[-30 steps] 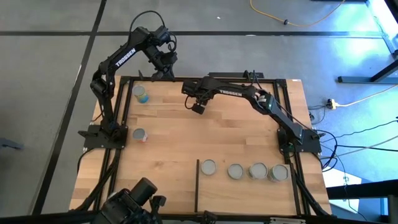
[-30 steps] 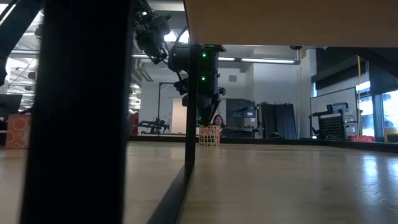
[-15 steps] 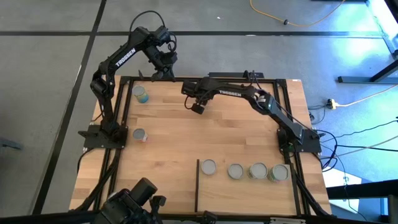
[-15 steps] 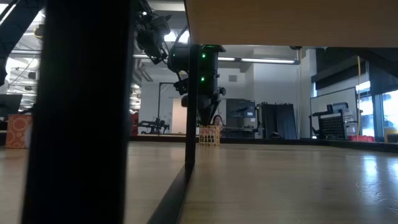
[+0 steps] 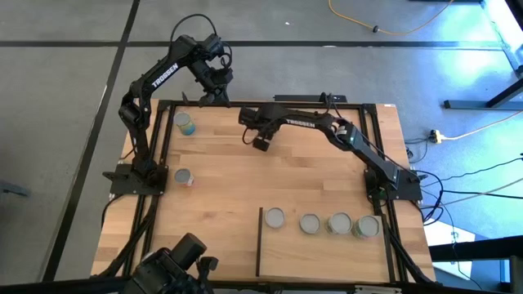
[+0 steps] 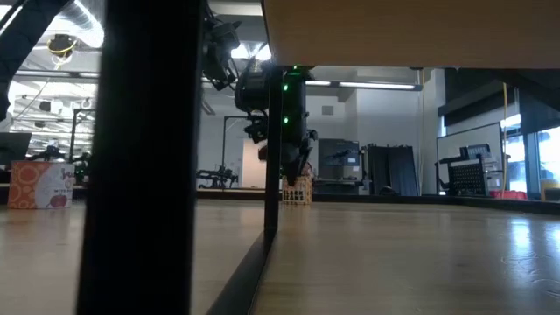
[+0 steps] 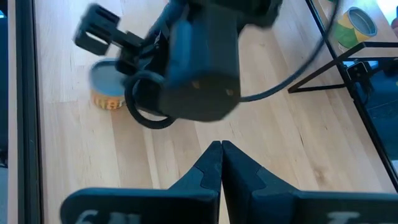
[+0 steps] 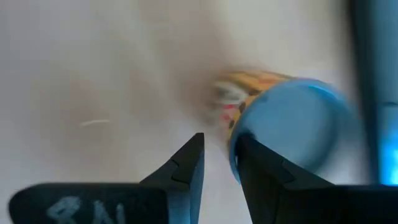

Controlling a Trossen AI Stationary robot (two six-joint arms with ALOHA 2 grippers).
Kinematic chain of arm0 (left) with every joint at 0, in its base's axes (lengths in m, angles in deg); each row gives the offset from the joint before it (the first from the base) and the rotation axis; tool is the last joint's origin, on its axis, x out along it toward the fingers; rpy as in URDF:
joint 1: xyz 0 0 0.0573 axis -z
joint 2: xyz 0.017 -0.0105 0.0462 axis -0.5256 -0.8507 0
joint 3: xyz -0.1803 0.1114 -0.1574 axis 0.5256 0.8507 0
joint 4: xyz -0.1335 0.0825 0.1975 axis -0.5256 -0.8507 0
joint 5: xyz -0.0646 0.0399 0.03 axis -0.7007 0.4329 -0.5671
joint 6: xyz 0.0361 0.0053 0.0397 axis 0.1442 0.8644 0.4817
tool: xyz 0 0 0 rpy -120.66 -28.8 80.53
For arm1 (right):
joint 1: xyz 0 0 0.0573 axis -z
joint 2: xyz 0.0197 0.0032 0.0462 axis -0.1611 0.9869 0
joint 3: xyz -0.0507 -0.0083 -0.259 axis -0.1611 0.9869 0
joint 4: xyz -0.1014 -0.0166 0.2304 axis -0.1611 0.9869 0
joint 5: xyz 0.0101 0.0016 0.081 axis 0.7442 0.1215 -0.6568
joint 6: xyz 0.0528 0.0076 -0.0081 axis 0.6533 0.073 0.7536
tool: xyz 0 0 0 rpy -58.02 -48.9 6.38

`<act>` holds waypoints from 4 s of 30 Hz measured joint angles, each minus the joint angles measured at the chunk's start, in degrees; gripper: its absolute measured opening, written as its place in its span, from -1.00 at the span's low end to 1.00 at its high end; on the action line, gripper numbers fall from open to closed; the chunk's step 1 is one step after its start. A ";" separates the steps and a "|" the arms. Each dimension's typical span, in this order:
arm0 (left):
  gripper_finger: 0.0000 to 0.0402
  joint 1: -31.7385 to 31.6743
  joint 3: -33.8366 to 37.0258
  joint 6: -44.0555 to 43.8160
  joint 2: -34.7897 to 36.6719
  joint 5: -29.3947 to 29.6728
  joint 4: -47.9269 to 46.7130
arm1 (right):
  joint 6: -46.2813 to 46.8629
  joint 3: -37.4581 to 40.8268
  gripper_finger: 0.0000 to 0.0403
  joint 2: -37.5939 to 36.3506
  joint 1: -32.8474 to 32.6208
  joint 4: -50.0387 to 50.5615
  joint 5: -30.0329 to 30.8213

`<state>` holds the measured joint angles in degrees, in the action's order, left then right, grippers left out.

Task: Pick and place cans onto a shelf
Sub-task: Put the yellow canned black beans on the shelf

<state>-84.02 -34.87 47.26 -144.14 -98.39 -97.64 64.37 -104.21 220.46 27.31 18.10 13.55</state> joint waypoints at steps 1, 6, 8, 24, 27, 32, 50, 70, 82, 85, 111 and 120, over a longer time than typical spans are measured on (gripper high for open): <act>-1.00 0.01 0.00 0.00 0.00 -0.01 -0.01 | -0.49 -0.12 -0.54 0.47 0.17 -0.17 -4.28; -1.00 0.02 0.00 0.11 0.00 0.10 -0.02 | -1.49 0.40 -0.55 3.33 -0.87 0.53 -1.54; -1.00 0.21 0.00 0.11 0.00 0.11 0.02 | -1.77 0.22 -0.58 3.44 -0.85 0.11 -0.88; -1.00 0.24 0.00 0.17 0.00 1.51 0.03 | -6.09 -1.00 -0.78 3.57 -0.59 0.97 -4.09; -1.00 0.24 0.00 0.20 0.00 1.59 0.03 | -6.06 -0.98 -0.93 3.29 -0.66 2.08 -4.62; -1.00 0.24 0.00 0.20 0.00 1.59 0.04 | -5.89 -3.34 -0.98 1.65 -1.10 5.89 -4.90; -1.00 0.24 0.00 0.22 0.00 1.59 0.01 | 7.42 -8.16 -0.95 -2.24 -1.31 18.61 2.05; -1.00 0.22 0.00 0.25 0.00 1.26 0.03 | 7.45 -7.84 -0.86 -2.17 -0.52 19.23 0.48; -1.00 0.22 0.00 0.27 0.00 1.26 0.03 | 9.85 -6.67 -0.52 -2.28 -0.48 20.65 3.10; -1.00 0.22 0.00 0.66 0.00 1.28 0.03 | 6.74 -4.86 -0.51 -2.53 -0.73 20.68 3.37; -1.00 0.22 0.00 0.66 0.00 1.72 0.01 | 23.35 33.27 -0.50 -34.82 -1.69 13.03 4.02; -1.00 0.22 0.00 0.63 0.00 1.72 0.01 | 24.30 42.08 -0.50 -34.99 -3.61 1.20 5.06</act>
<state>-83.80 -34.87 47.90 -144.14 -96.67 -97.63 88.67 -62.12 185.48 23.70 19.30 18.61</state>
